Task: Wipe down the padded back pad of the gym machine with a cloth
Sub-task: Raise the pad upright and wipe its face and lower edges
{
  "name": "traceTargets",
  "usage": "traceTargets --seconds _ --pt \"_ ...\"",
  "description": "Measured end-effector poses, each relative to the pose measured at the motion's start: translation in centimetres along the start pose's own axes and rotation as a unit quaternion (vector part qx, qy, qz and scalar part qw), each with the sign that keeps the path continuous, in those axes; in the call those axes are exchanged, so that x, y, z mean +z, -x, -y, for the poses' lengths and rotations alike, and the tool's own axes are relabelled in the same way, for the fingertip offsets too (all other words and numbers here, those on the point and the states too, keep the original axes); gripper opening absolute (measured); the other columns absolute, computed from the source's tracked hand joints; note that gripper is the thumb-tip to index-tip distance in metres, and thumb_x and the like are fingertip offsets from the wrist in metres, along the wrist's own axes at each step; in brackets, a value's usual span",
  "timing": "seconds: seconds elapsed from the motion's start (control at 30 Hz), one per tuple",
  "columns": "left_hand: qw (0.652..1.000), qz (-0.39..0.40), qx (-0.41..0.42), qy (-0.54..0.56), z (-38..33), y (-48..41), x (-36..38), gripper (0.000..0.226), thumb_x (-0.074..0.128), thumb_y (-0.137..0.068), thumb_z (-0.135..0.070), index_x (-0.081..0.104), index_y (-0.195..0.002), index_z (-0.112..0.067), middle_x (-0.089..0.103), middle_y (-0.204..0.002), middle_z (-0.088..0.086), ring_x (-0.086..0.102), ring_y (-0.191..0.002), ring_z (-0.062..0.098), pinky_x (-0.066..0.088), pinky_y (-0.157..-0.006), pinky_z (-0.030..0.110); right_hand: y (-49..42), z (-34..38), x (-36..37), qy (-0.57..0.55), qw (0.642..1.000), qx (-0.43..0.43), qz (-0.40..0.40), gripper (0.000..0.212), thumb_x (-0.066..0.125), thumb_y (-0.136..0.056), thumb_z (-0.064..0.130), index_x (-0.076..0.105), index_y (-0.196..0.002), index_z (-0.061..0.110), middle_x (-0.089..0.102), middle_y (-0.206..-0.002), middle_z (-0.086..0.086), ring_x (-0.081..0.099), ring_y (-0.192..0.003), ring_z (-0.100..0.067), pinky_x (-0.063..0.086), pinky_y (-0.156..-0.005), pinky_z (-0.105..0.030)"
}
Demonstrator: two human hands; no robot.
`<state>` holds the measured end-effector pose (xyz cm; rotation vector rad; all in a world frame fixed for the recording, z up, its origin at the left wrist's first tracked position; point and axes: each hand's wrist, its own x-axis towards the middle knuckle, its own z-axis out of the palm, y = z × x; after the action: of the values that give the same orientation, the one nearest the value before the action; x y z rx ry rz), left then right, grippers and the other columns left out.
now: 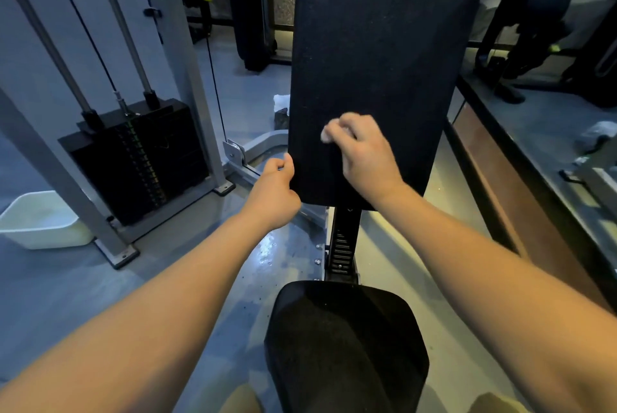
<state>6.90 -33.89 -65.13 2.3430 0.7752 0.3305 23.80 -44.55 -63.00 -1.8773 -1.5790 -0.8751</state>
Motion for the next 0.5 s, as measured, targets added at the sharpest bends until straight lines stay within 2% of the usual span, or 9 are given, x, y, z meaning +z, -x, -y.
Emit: traceTargets --seconds 0.13,0.2,0.23,0.3,0.4,0.43,0.5 --pt "1.000 0.006 -0.005 -0.017 -0.2 -0.1 0.1 0.076 0.043 -0.094 -0.004 0.005 -0.161 -0.013 0.022 -0.155 0.000 0.044 -0.102 0.014 0.037 -0.075 0.020 10.7 0.7 2.8 -0.027 0.985 -0.065 0.155 0.030 0.069 -0.084 -0.004 0.068 -0.112 0.006 0.061 -0.106 -0.010 0.056 -0.091 -0.029 0.051 -0.071 -0.040" --pt "1.000 0.007 -0.011 -0.017 -0.4 -0.1 0.2 0.077 0.043 -0.094 -0.005 0.005 -0.160 -0.012 0.021 -0.155 0.001 0.046 -0.102 0.015 0.038 -0.074 0.021 13.6 0.3 2.2 -0.033 0.968 -0.094 0.229 0.037 0.077 -0.080 0.000 0.069 -0.115 0.008 0.062 -0.106 -0.010 0.061 -0.090 -0.031 0.054 -0.066 -0.040" --pt "1.000 0.005 -0.012 -0.018 -0.5 -0.2 0.2 0.077 0.044 -0.094 -0.006 0.005 -0.160 -0.011 0.021 -0.154 0.000 0.046 -0.101 0.015 0.038 -0.073 0.021 13.6 0.2 1.3 -0.040 0.965 -0.099 0.238 0.038 0.074 -0.079 0.001 0.069 -0.116 0.010 0.062 -0.107 -0.010 0.061 -0.089 -0.031 0.055 -0.065 -0.039" --pt "1.000 0.000 -0.014 -0.020 -0.5 -0.2 0.3 0.077 0.044 -0.093 -0.006 0.006 -0.160 -0.011 0.022 -0.153 0.000 0.048 -0.100 0.015 0.039 -0.070 0.021 10.7 0.3 -0.6 -0.064 0.973 -0.074 0.209 0.037 0.062 -0.084 0.002 0.066 -0.118 0.014 0.061 -0.110 -0.005 0.057 -0.089 -0.023 0.055 -0.067 -0.036" --pt "1.000 0.005 -0.026 -0.001 -0.7 0.0 0.2 0.079 0.044 -0.092 -0.004 0.007 -0.161 -0.013 0.024 -0.152 -0.003 0.049 -0.098 0.014 0.041 -0.065 0.019 3.1 -0.9 -2.7 -0.039 0.998 -0.020 0.043 0.031 0.050 -0.095 0.007 0.067 -0.121 0.014 0.061 -0.114 -0.003 0.053 -0.093 -0.018 0.051 -0.079 -0.031" --pt "1.000 0.006 -0.028 0.009 -0.8 0.0 0.2 0.079 0.044 -0.092 -0.004 0.007 -0.161 -0.014 0.025 -0.152 -0.004 0.048 -0.100 0.014 0.042 -0.069 0.020 1.0 -1.6 -3.2 -0.030 0.999 0.014 -0.002 0.029 0.052 -0.098 0.010 0.067 -0.122 0.013 0.060 -0.115 -0.002 0.053 -0.099 -0.019 0.047 -0.084 -0.024" --pt "0.999 0.010 -0.030 0.023 -0.9 0.3 -0.1 0.080 0.046 -0.092 -0.006 0.007 -0.161 -0.017 0.025 -0.154 -0.005 0.043 -0.104 0.010 0.041 -0.078 0.022 -0.8 -2.3 -3.0 -0.030 0.995 0.088 -0.041 0.026 0.055 -0.099 0.013 0.067 -0.122 0.014 0.057 -0.116 0.002 0.049 -0.105 -0.014 0.038 -0.087 -0.015"
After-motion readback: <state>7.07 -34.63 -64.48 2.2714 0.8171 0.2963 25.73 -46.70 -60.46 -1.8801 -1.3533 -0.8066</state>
